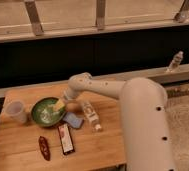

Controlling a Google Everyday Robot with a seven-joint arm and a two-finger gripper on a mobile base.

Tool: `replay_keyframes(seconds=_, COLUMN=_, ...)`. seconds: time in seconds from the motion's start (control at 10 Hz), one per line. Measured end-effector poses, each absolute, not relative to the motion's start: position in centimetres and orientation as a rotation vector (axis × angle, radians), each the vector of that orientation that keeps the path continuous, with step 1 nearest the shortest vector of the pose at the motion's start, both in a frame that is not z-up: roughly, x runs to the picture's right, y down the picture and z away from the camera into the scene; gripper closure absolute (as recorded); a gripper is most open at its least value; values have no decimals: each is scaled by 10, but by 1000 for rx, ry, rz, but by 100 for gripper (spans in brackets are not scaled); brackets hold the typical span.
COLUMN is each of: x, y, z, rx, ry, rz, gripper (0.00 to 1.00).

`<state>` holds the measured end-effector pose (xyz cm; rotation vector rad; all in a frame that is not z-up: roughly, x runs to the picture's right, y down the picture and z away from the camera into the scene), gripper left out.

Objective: Drag the ceramic bowl in a circle

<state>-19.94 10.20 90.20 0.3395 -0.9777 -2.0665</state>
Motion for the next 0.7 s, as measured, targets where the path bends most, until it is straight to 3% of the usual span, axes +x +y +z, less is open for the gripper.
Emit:
replay_keyframes(seconds=0.5, x=-200, y=107, z=902, rx=369, ry=-1004, rz=-2042, gripper=92)
replay_keyframes(seconds=0.7, x=-199, y=109, z=904, rx=405, ry=-1051, rz=-2005, gripper=100)
